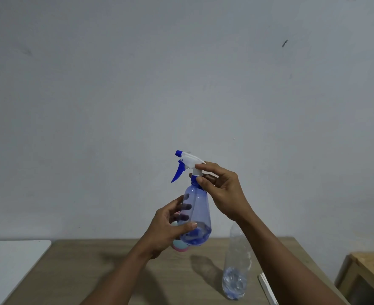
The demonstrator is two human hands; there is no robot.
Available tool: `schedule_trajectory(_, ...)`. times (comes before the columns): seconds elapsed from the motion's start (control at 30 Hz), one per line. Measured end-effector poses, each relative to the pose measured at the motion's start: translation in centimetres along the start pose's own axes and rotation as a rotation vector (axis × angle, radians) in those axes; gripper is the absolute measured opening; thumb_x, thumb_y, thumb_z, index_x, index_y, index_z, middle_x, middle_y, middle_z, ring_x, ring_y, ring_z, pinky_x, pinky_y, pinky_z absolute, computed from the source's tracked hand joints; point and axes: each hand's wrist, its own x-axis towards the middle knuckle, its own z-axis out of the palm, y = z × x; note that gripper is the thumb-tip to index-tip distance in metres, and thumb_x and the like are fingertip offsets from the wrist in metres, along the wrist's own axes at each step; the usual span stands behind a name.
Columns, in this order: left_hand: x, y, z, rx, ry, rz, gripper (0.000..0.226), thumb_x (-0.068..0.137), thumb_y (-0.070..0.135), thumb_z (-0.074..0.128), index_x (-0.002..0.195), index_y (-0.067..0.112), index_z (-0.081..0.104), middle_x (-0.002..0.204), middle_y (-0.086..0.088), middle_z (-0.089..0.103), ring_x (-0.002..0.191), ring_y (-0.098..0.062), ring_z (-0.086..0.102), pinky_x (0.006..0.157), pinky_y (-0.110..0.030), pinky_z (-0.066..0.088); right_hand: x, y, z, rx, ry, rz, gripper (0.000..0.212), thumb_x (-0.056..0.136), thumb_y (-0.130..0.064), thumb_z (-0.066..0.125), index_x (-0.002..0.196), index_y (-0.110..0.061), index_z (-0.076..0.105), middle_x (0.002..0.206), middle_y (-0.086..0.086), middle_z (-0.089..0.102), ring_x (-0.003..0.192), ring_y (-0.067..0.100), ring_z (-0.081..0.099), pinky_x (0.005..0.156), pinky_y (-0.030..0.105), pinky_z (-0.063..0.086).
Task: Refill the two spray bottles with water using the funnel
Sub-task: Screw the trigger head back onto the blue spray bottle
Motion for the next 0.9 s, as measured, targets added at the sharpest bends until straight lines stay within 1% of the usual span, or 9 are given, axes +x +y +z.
schedule_trajectory(0.1,0.1,0.3,-0.6,0.052,-0.007,-0.001,0.083,0.061,0.047,0.089,0.135,0.043,0.053,0.126,0.011,0.065,0.115,-0.021,0.064,0.083,-0.045,0.062,-0.1,0.0,-0.6,0.037,-0.021,0.056,0.030,0.092,-0.007,0.065,0.119,-0.018,0.068,0.128,0.009,0.067,0.111,0.025,0.071,0.093,0.043,0.059)
schedule_trajectory(0.17,0.1,0.7,-1.2,0.092,-0.036,0.000,0.073,0.068,0.041,0.089,0.131,0.047,0.053,0.125,0.014,0.066,0.115,-0.020,0.064,0.085,-0.043,0.061,-0.2,-0.1,-0.8,0.027,-0.028,0.072,0.029,0.093,-0.006,0.064,0.120,-0.017,0.067,0.129,0.012,0.066,0.110,0.025,0.071,0.092,0.045,0.060)
schedule_trajectory(0.23,0.1,1.1,-1.5,0.121,-0.059,0.005,0.071,0.070,0.037,0.087,0.131,0.045,0.052,0.125,0.013,0.066,0.115,-0.021,0.065,0.085,-0.043,0.061,-0.2,-0.2,-1.0,0.007,-0.029,0.076,0.029,0.094,-0.007,0.064,0.120,-0.018,0.066,0.130,0.013,0.065,0.110,0.026,0.071,0.091,0.045,0.060)
schedule_trajectory(0.4,0.0,1.6,-0.7,0.163,0.046,0.061,0.085,0.057,0.055,0.087,0.133,0.040,0.052,0.126,0.013,0.063,0.111,-0.019,0.065,0.079,-0.042,0.063,0.1,-0.1,-0.8,-0.008,0.033,0.045,0.030,0.090,-0.004,0.069,0.115,-0.020,0.069,0.125,0.010,0.067,0.107,0.026,0.072,0.088,0.037,0.061)
schedule_trajectory(0.5,0.3,1.3,0.1,0.170,0.128,0.091,0.081,0.063,0.043,0.090,0.134,0.038,0.051,0.127,0.011,0.062,0.109,-0.015,0.063,0.080,-0.037,0.063,0.2,0.0,-0.7,-0.034,0.079,0.021,0.030,0.087,-0.001,0.072,0.112,-0.017,0.070,0.120,0.001,0.068,0.102,0.020,0.073,0.084,0.030,0.060)
schedule_trajectory(0.6,0.7,1.2,0.7,0.167,0.190,0.119,0.073,0.065,0.034,0.090,0.126,0.043,0.051,0.124,0.012,0.061,0.106,-0.011,0.061,0.079,-0.034,0.063,0.7,0.1,-0.5,-0.090,0.101,-0.021,0.031,0.084,-0.001,0.076,0.110,-0.016,0.069,0.115,-0.002,0.068,0.093,0.011,0.070,0.076,0.023,0.058)
schedule_trajectory(0.7,1.0,1.0,1.3,0.141,0.200,0.100,0.075,0.065,0.035,0.090,0.127,0.042,0.049,0.126,0.010,0.060,0.109,-0.016,0.060,0.077,-0.036,0.063,1.2,0.3,-0.6,-0.124,0.112,-0.033,0.025,0.089,-0.005,0.072,0.110,-0.019,0.068,0.114,0.003,0.068,0.097,0.012,0.068,0.077,0.022,0.057)
schedule_trajectory(0.8,1.3,0.7,1.5,0.134,0.205,0.079,0.078,0.063,0.043,0.088,0.129,0.041,0.048,0.128,0.008,0.059,0.108,-0.017,0.061,0.079,-0.037,0.063,1.5,0.9,-0.9,-0.136,0.103,-0.018,0.023,0.096,-0.003,0.062,0.114,-0.015,0.068,0.119,0.009,0.067,0.105,0.018,0.069,0.083,0.025,0.059)
schedule_trajectory(0.9,1.5,0.3,1.5,0.129,0.214,0.076,0.075,0.066,0.039,0.089,0.130,0.040,0.048,0.129,0.007,0.059,0.109,-0.017,0.061,0.076,-0.034,0.063,1.8,1.2,-0.7,-0.174,0.103,-0.025,0.023,0.090,-0.005,0.071,0.109,-0.018,0.070,0.116,0.006,0.068,0.098,0.017,0.069,0.079,0.025,0.060)
